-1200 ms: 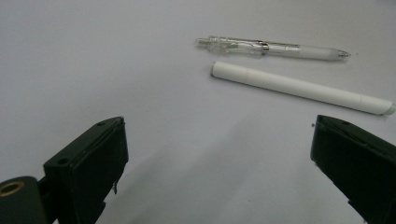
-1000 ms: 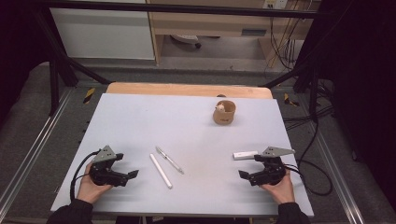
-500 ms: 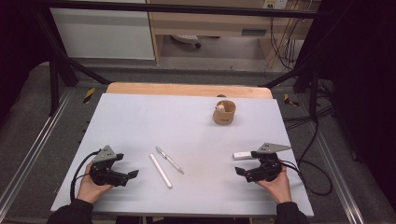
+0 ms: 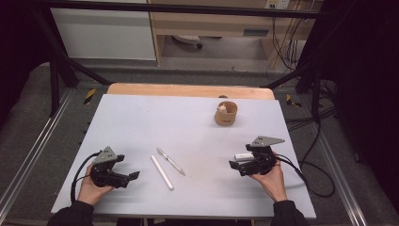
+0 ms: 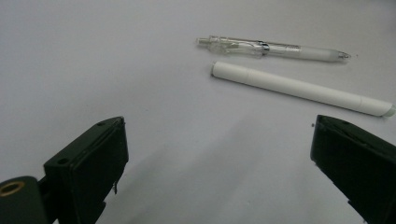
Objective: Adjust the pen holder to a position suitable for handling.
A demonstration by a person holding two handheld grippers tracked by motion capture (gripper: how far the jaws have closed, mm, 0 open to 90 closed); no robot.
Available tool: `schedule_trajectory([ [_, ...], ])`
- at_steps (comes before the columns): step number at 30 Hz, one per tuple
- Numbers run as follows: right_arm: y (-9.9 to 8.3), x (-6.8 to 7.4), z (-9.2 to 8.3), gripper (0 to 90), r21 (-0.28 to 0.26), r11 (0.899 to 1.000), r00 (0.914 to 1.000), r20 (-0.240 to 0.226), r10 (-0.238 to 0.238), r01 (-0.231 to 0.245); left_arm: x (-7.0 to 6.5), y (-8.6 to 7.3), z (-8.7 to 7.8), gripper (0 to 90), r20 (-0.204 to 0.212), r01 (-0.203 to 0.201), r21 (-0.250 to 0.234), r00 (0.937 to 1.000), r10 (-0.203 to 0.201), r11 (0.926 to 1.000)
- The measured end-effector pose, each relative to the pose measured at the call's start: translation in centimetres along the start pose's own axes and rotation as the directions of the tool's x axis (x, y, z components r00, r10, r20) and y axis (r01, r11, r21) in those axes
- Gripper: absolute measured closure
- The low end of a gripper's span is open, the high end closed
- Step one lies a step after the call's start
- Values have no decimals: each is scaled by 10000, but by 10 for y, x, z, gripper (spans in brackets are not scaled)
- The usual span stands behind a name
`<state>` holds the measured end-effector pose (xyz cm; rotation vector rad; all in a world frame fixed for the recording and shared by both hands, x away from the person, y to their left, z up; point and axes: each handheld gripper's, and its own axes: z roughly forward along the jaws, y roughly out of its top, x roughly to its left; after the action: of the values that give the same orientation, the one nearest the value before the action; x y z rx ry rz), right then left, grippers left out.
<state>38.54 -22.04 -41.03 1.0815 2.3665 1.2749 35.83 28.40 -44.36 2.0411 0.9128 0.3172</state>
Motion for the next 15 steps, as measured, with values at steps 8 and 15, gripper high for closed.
schedule_trajectory([
  [8,19,-1,11,8,-142,9998,9997,197,-117,120,0,0,0,41,5,12,-27,10000,-12,10000],
  [15,34,-4,23,8,-109,9996,9992,302,-274,277,0,0,-1,41,-9,-1,-8,10000,1,10000],
])
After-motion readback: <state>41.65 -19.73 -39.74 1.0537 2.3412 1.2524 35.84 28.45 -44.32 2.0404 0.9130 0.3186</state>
